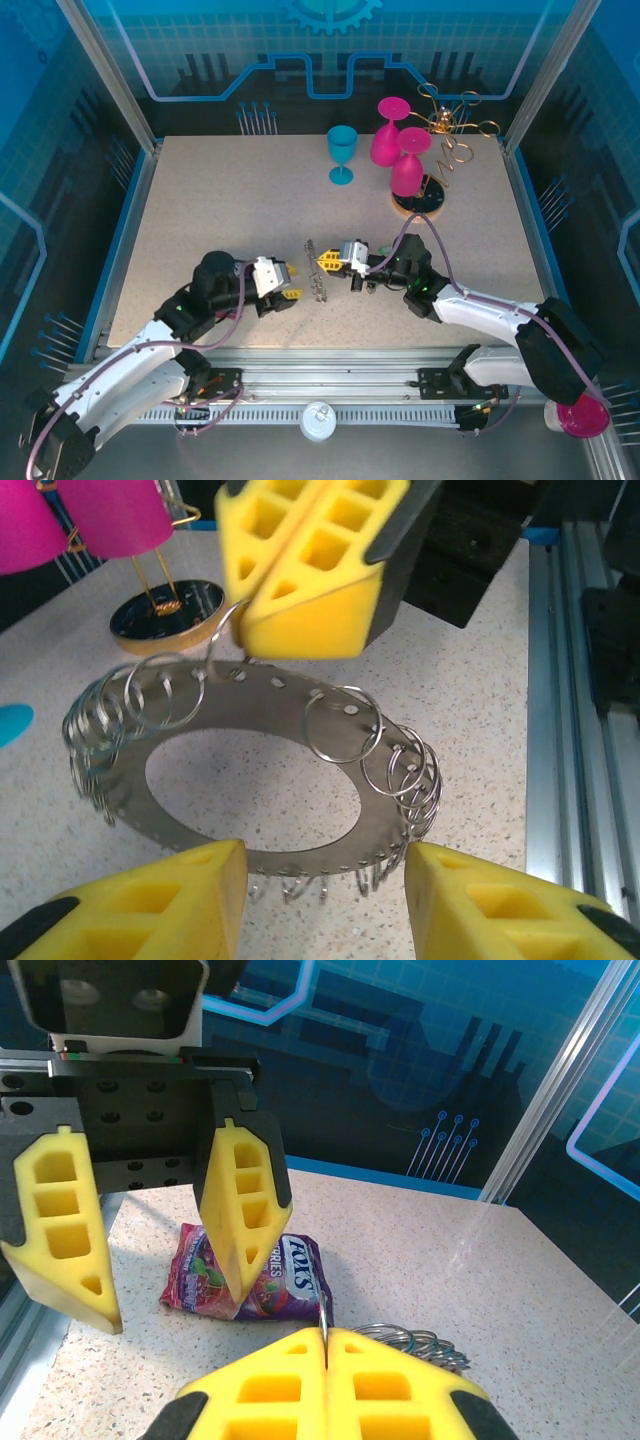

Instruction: Put the keys on the keyring

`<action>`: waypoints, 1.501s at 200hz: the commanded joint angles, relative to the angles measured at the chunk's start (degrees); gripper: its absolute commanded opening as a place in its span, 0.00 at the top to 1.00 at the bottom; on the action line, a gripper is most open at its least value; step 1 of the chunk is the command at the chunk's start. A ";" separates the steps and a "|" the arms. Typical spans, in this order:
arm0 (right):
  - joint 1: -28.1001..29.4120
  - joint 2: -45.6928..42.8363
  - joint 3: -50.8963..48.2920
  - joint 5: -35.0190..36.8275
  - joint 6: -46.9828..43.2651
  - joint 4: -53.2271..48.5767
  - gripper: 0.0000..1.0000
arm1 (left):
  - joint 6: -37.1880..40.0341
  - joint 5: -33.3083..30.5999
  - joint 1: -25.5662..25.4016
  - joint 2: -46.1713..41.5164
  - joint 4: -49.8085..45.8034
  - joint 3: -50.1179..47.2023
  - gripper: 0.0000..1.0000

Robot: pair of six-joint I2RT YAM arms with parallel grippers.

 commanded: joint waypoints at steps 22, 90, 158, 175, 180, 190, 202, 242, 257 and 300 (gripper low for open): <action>-0.10 -1.96 -0.55 -0.05 0.62 1.14 1.00 | 9.20 -1.19 -3.41 4.45 3.92 2.63 0.54; 0.06 -2.40 -0.64 0.19 1.00 0.74 1.00 | 12.21 -8.93 -7.13 7.14 13.45 1.40 0.62; 0.16 -2.13 -0.46 0.28 1.78 2.06 1.00 | 11.97 -9.48 -7.68 7.60 15.01 1.02 0.60; 0.16 -2.05 -0.48 0.28 1.90 2.15 1.00 | 11.96 -9.41 -7.68 7.71 13.98 1.27 0.59; 0.15 -2.09 -0.47 0.28 1.94 2.15 1.00 | 12.01 -9.38 -7.67 7.73 13.54 1.42 0.59; 0.16 -2.05 -0.42 0.34 1.95 2.29 1.00 | 12.18 -9.26 -7.68 7.92 12.86 1.56 0.59; 0.16 -2.07 -0.45 0.28 2.12 2.49 1.00 | 12.26 -9.59 -7.70 8.23 12.35 1.77 0.60; 0.33 -2.07 -0.43 0.32 2.34 2.59 1.00 | 13.40 -12.21 -8.18 7.96 14.28 1.41 0.72; 0.32 -2.23 -0.47 0.44 2.30 2.50 1.00 | 14.00 -13.01 -8.35 7.58 14.36 1.40 0.76; 0.26 -2.40 -0.68 0.71 2.24 2.41 1.00 | 15.12 -14.07 -8.58 5.91 13.66 1.06 0.83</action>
